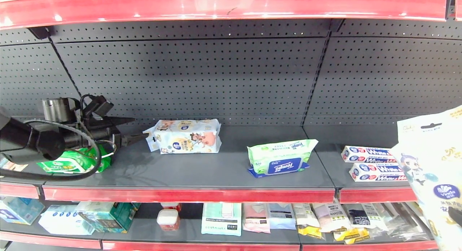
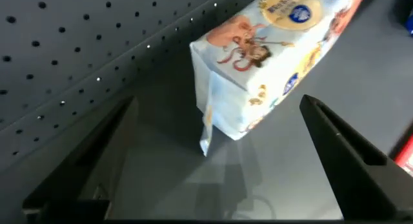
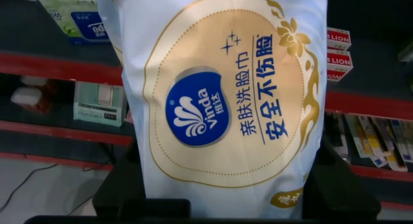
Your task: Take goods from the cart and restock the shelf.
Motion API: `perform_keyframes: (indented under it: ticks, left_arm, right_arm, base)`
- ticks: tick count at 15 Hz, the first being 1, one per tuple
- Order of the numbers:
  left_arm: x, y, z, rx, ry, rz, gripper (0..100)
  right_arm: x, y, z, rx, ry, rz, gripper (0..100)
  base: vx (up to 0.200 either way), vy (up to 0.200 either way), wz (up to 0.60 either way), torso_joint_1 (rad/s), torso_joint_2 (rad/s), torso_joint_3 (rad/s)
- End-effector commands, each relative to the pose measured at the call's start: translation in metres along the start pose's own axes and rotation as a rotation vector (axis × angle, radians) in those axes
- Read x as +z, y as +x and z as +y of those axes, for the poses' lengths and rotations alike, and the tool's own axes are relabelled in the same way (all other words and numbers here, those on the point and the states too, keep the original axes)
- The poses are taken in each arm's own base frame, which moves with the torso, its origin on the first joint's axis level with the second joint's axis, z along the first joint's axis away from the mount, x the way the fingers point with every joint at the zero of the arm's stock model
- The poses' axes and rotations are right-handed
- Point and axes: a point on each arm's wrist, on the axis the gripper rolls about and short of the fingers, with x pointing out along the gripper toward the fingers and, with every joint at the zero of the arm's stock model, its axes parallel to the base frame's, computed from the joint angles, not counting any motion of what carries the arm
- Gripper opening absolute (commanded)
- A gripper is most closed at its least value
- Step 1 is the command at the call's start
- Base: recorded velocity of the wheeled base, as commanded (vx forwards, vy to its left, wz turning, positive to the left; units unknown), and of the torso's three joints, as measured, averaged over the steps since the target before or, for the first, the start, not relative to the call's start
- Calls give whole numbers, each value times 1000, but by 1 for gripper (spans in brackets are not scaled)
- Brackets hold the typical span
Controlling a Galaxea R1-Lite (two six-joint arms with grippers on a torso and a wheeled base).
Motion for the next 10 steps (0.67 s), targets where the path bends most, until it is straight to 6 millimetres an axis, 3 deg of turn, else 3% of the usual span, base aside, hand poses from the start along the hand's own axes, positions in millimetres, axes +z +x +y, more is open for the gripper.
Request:
perform_keyframes:
  ticks: [1, 10]
  left_arm:
    - [-7, 11, 8, -15, 0, -4, 100]
    - [-7, 50, 12, -84, 32, -35, 100]
  right_arm:
    - [0, 0, 0, -4, -3, 2, 0]
    - [-3, 1, 0, -18, -7, 15, 0]
  base:
    - [0, 0, 0, 0, 0, 0]
    - [0, 0, 0, 0, 0, 0]
